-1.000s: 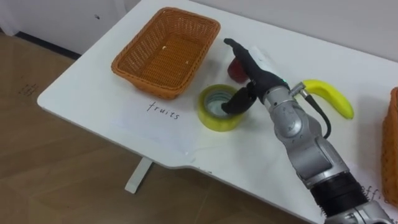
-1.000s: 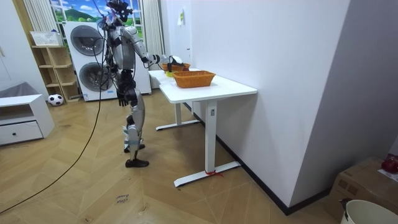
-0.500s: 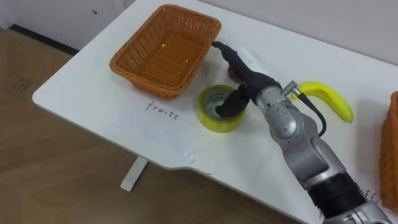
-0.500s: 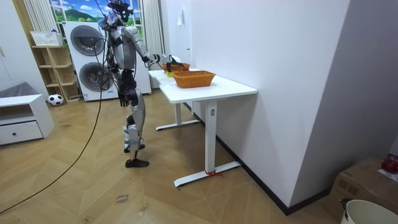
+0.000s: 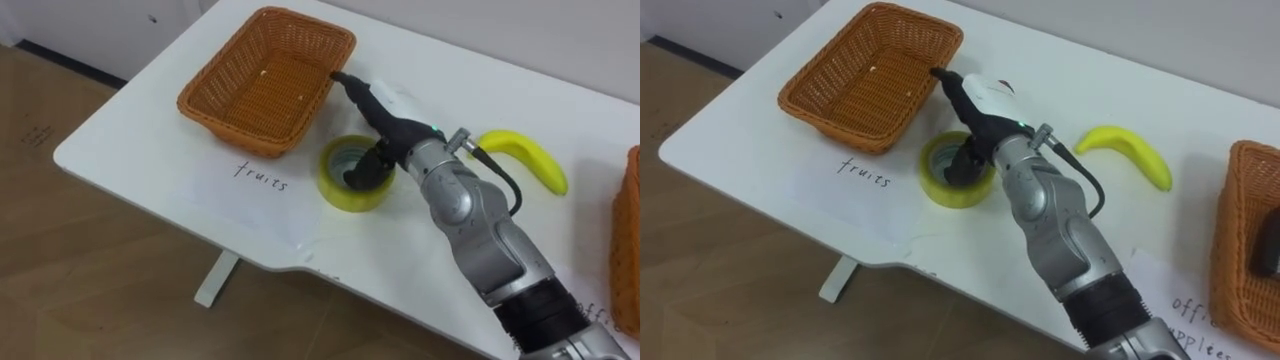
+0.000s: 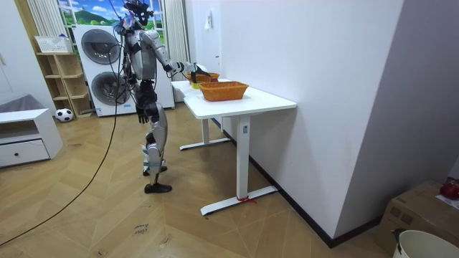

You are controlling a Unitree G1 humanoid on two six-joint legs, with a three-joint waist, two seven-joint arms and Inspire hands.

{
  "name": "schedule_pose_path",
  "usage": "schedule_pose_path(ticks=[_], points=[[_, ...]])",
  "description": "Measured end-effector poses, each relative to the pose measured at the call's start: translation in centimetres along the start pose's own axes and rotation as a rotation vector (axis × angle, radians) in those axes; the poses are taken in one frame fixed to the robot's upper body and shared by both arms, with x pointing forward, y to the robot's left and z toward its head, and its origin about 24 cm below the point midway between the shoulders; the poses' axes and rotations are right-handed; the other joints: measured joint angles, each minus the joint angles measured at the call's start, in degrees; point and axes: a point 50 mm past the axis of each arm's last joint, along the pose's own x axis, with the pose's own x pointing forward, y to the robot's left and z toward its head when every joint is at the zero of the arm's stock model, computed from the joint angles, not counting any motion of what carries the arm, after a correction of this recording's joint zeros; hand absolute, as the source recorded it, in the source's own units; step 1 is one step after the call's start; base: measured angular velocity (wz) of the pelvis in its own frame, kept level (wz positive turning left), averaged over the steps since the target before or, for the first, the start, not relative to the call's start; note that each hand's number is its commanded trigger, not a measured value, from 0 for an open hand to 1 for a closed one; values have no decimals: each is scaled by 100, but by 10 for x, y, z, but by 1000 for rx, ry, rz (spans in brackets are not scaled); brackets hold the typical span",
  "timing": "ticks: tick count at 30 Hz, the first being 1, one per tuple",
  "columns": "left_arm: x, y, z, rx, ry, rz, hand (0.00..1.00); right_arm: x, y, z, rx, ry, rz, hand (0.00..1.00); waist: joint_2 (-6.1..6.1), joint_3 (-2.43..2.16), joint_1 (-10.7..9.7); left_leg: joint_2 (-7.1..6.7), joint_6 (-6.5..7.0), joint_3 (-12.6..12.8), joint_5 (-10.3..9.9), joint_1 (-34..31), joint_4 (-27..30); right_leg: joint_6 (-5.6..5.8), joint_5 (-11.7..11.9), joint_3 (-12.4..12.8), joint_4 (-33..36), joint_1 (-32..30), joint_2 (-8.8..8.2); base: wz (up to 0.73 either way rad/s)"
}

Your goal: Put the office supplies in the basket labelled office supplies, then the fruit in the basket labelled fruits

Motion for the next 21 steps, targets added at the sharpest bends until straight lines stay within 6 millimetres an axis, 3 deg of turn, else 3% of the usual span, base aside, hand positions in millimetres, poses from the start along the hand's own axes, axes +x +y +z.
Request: schedule_pose_path(ticks=[7,21], points=[[0,0,0,-2,-1,0,0,-1,0,-2,-4,5,24,0,-1,0,5,0,0,2,0,12,7,0,0,157,-3,3,9,0],[0,1,0,-15,1,10,0,-1,2,-9,-10,30,75,0,-25,18,-2,0,0,3,0,2,39,0,0,154,5,13,10,0]])
